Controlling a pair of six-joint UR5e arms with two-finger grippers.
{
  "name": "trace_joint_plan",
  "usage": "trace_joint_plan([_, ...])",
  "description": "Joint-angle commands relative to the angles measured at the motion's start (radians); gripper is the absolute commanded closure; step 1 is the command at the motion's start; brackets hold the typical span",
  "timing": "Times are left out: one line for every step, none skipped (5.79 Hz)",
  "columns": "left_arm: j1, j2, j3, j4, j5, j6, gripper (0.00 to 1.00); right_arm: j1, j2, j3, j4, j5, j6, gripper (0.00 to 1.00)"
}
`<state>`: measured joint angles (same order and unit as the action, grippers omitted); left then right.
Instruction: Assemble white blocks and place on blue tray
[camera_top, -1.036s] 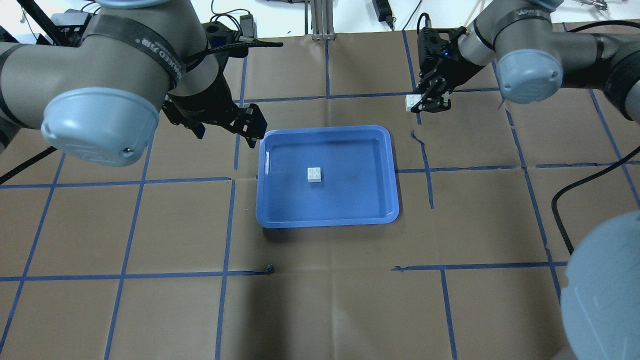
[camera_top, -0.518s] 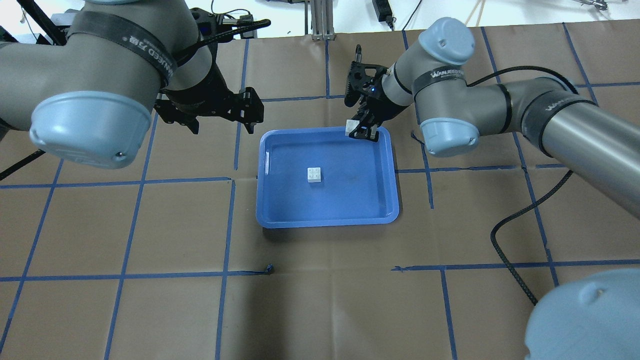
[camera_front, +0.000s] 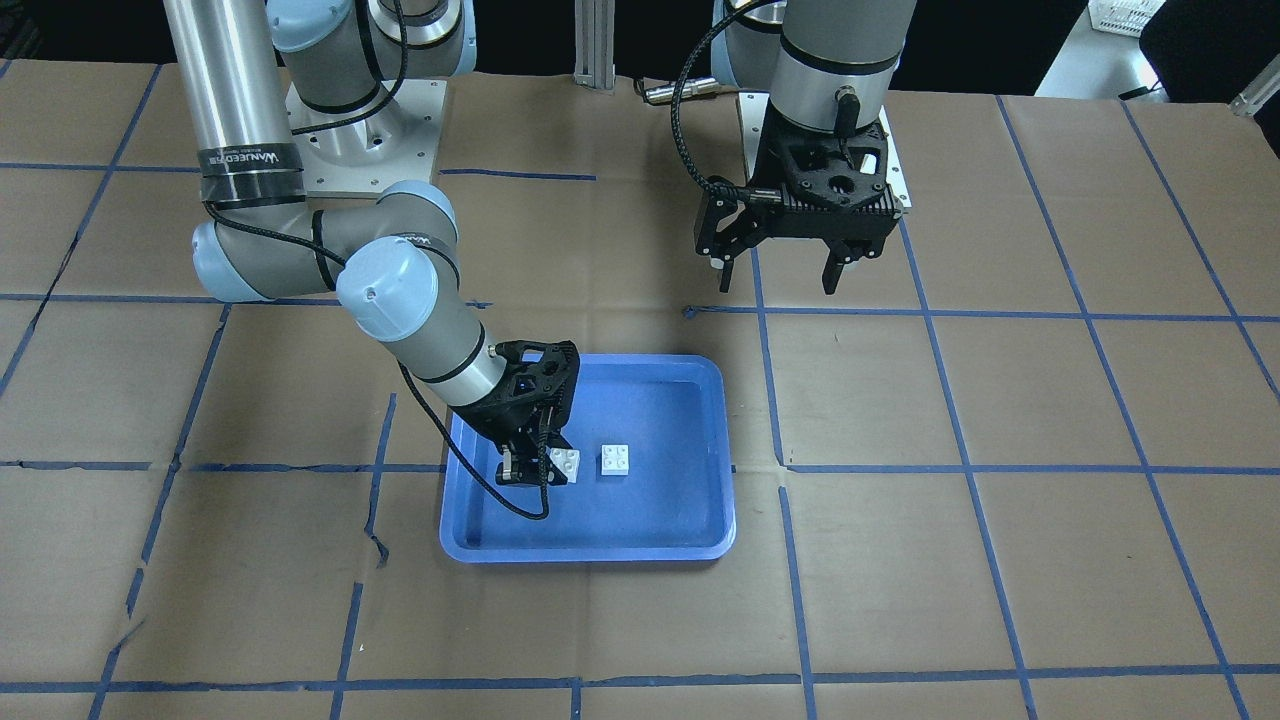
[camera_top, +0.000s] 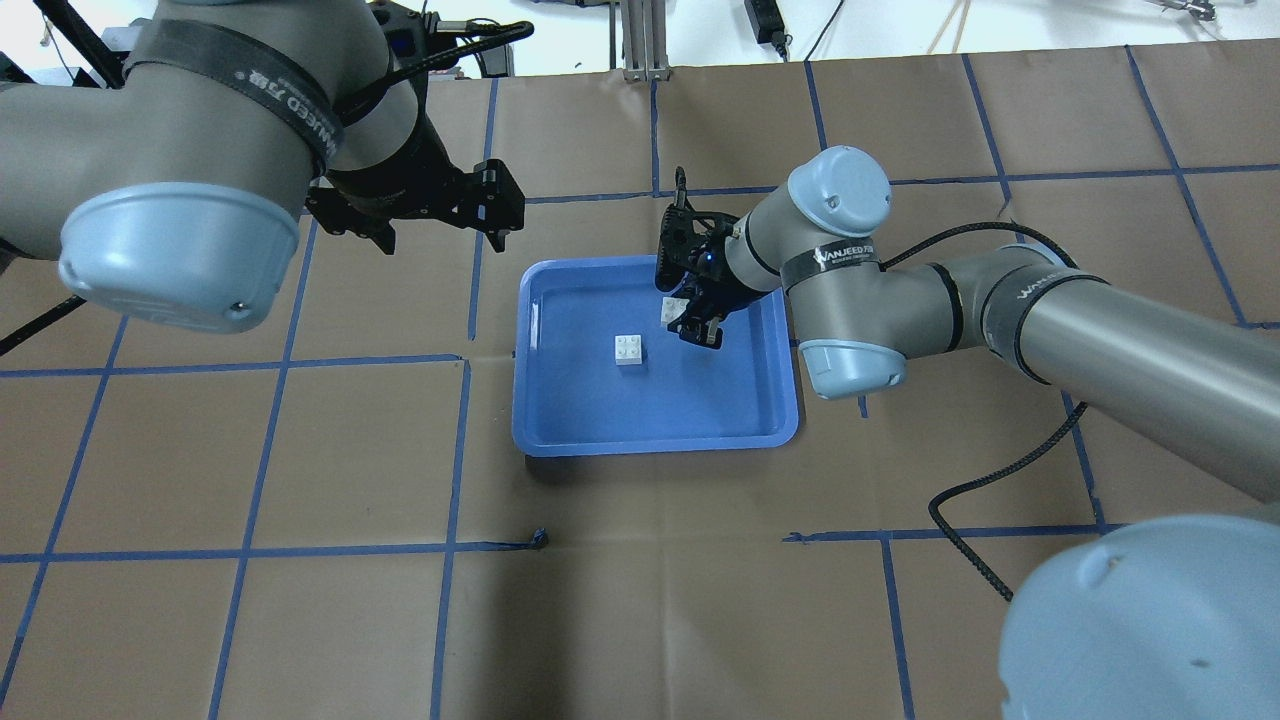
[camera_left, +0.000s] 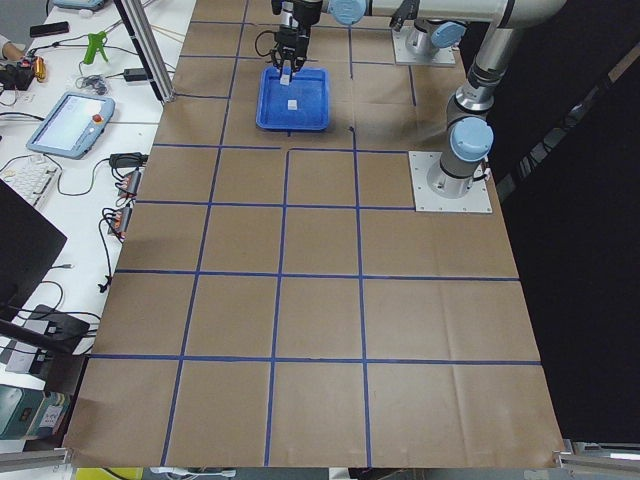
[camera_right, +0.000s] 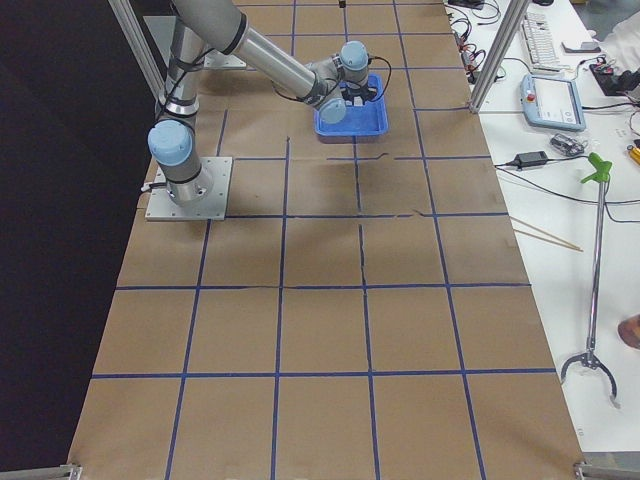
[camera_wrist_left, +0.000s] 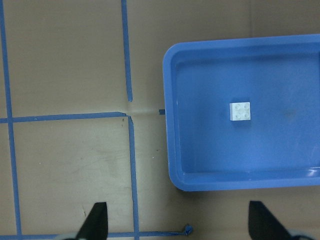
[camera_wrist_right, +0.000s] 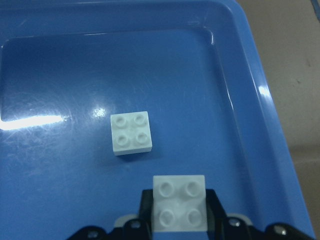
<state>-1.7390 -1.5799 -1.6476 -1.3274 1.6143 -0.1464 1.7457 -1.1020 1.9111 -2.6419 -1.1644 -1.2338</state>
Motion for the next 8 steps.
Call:
trace_joint_plan([0.001,0.000,0.002,0.000,-0.001,-0.001,0.01,0.009,0.039,0.009,-0.046,0.003,-0.001,0.76])
trace_joint_plan([0.001,0.000,0.002,0.000,0.001,0.001,0.01,0.030,0.048,0.009,-0.044,0.003,0.005,0.76])
trace_joint_plan([0.001,0.000,0.002,0.000,-0.001,0.001,0.01,0.041,0.054,0.009,-0.046,0.002,0.011,0.76])
trace_joint_plan([0.001,0.000,0.002,0.000,-0.001,-0.001,0.01,0.043,0.054,0.009,-0.046,0.002,0.013,0.76])
trace_joint_plan([0.001,0.000,0.002,0.000,-0.001,0.001,0.01,0.044,0.054,0.009,-0.044,0.002,0.017,0.76])
trace_joint_plan([0.001,0.000,0.002,0.000,-0.001,-0.001,0.01,0.047,0.054,0.011,-0.044,0.005,0.017,0.76])
trace_joint_plan([0.001,0.000,0.002,0.000,-0.001,0.001,0.01,0.048,0.053,0.011,-0.044,0.005,0.017,0.76])
trace_joint_plan([0.001,0.001,0.002,0.000,0.001,-0.001,0.01,0.048,0.053,0.019,-0.044,0.005,0.017,0.76])
